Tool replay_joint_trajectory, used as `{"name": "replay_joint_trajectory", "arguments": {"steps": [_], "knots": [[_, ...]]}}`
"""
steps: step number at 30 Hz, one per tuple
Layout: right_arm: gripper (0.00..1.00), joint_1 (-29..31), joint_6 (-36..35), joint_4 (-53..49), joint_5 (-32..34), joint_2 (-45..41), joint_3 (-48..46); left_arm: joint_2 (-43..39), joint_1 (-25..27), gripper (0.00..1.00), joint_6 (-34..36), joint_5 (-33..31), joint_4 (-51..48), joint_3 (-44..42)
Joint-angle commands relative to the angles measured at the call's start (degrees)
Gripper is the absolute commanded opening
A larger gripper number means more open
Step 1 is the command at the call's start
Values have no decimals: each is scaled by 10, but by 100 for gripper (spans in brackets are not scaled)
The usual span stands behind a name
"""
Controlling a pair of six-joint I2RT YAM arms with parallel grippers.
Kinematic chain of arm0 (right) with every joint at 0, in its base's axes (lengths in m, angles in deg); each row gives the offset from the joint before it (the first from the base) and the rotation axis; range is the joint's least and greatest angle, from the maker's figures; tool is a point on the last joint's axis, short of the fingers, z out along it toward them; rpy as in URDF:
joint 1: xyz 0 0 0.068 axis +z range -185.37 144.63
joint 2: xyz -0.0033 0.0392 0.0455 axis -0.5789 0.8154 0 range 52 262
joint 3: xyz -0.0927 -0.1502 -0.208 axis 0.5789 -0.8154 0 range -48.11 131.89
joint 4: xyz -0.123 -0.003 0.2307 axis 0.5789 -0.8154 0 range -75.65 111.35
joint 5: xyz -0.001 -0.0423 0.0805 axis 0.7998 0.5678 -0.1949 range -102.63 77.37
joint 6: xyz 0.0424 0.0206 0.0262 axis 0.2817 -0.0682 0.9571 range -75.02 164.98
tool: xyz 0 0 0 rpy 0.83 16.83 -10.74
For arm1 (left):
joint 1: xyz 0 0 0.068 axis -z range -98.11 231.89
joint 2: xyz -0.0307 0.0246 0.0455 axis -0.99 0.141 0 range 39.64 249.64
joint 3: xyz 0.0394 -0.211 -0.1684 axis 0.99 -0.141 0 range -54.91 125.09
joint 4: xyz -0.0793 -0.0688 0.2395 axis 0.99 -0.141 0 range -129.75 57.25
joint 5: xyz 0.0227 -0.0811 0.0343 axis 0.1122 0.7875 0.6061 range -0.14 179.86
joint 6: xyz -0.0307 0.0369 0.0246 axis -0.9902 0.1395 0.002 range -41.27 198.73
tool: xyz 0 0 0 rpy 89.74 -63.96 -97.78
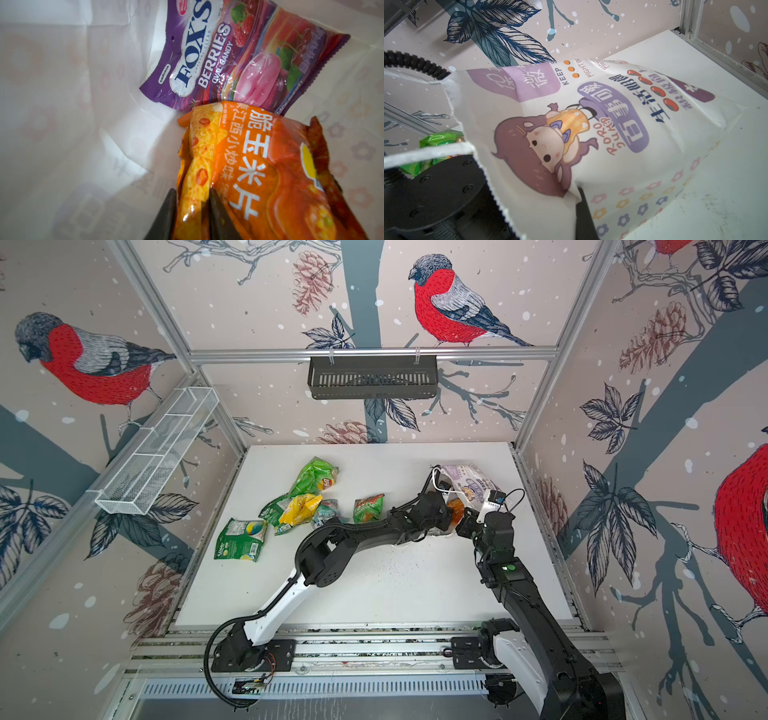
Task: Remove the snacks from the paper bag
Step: 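Close the left gripper on the orange chip packet, then lift the orange chip packet out of the bag with the left gripper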
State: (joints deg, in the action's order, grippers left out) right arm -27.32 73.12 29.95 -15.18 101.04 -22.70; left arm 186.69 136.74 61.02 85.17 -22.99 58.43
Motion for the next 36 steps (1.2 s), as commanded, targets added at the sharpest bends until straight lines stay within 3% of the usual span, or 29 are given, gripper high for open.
{"name": "replay_joint_trajectory", "arguments": {"steps": [1,2,21,36], "knots": [[0,-3,-5,20,-4,-4,0,-2,-2,10,-11,-23,-28,-6],[0,-2,-5,19,-3,-5,1,-6,-2,0,-10,-25,-27,-10],[0,-6,-6,4,17,-6,5,-182,-2,0,14,-21,82,-211],[0,-8,-4,-5,24,6,-2,-290,-4,0,40,-72,110,-320]]}}
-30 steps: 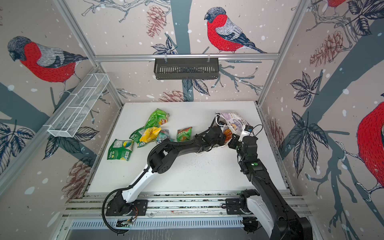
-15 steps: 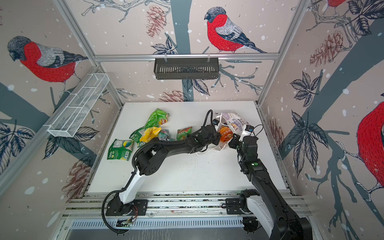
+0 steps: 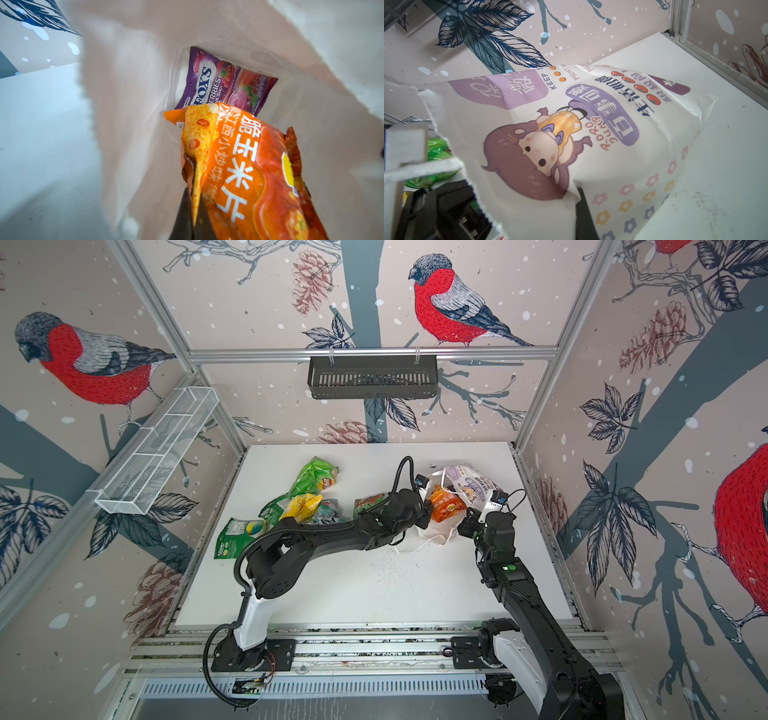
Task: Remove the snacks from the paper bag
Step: 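Lift the orange chip packet out of the bag with the left gripper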
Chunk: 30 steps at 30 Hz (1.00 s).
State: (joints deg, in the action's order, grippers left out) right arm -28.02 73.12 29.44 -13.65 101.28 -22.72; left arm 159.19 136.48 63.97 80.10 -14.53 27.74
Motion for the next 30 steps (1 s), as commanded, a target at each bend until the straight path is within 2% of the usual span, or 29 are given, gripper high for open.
{"name": "replay_joint_trajectory", "arguments": {"steps": [1,30], "knots": [[0,-2,-3,1,8,5,-1,-21,-3,0,10,-25,27,-20],[0,-10,-4,13,18,9,0,-185,-15,0,2,-31,42,-167]]}}
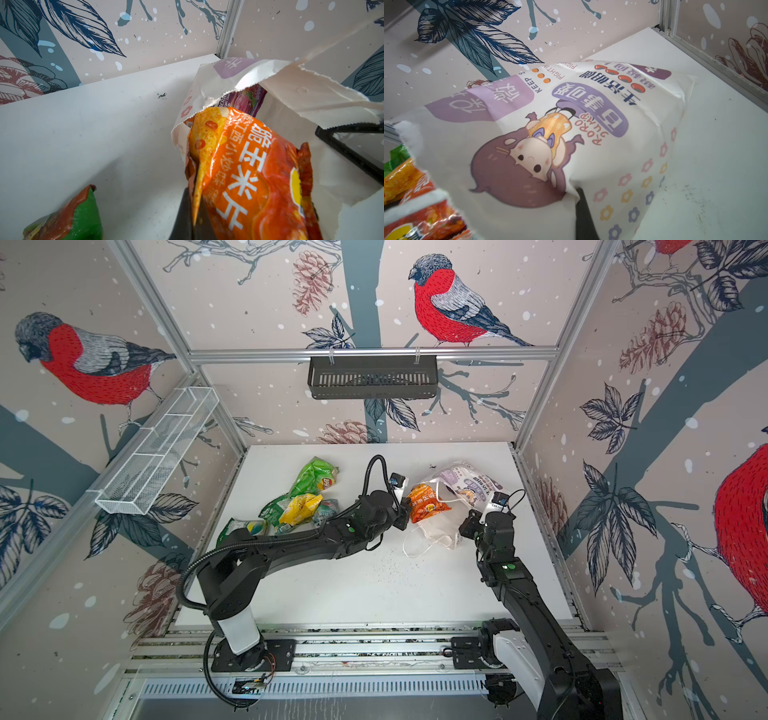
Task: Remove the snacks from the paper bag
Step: 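Lift the orange chip packet out of the bag with the left gripper, then carry the orange packet over the other packets and open the left gripper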
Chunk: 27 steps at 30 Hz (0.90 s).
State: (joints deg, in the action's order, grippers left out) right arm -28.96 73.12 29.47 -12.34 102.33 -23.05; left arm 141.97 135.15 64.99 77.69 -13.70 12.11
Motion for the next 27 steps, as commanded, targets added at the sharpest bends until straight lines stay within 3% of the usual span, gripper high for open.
{"name": "replay_joint_trajectory", "arguments": {"steps": [1,27], "knots": [[0,-1,-3,14,7,-1,3,-18,-2,0,-8,-4,34,-15],[0,-3,-3,15,1,-6,1,-150,-28,0,-2,-70,24,-117]]}}
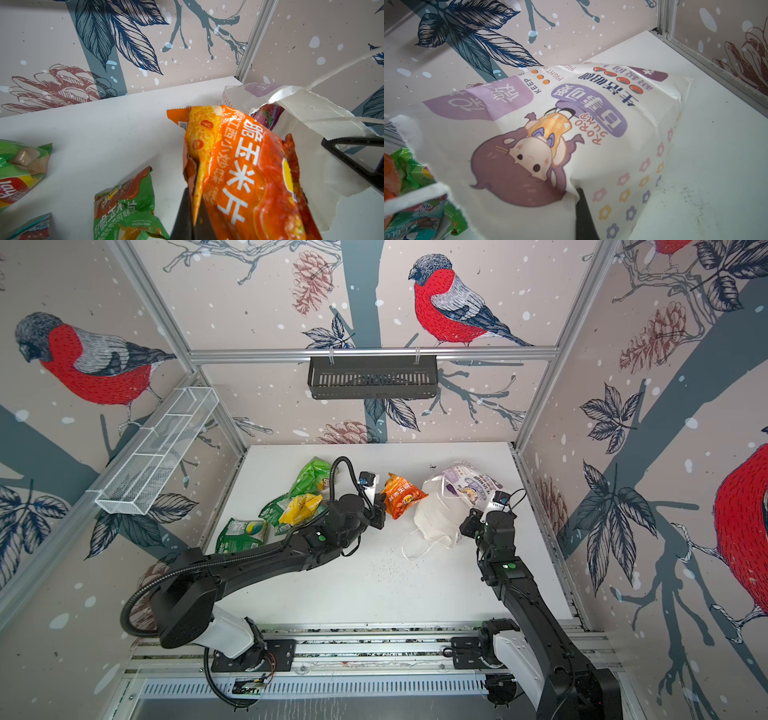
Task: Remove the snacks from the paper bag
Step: 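Carry the orange packet over the other packets and open the left gripper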
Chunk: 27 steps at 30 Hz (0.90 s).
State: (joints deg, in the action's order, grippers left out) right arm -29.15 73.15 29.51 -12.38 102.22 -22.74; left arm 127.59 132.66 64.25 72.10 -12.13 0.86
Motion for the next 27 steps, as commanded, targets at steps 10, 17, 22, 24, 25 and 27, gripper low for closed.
{"name": "replay_joint_trajectory", "arguments": {"steps": [10,17,22,24,25,27], "knots": [[0,-1,-8,11,3,-24,-5,-19,-43,0,-26,15,-28,-1],[0,-1,-12,8,3,-44,-8,-46,-88,0,-60,-3,-54,-24],[0,-1,-14,2,3,-52,-8,-92,-132,0,-87,3,-45,-69],[0,-1,-14,4,-1,-52,-8,-104,-153,0,-98,9,-50,-77],[0,-1,-12,6,-2,-51,-10,-109,-164,0,-105,12,-51,-83],[0,-2,-11,8,-4,-49,-11,-114,-184,0,-117,15,-54,-91]]}}
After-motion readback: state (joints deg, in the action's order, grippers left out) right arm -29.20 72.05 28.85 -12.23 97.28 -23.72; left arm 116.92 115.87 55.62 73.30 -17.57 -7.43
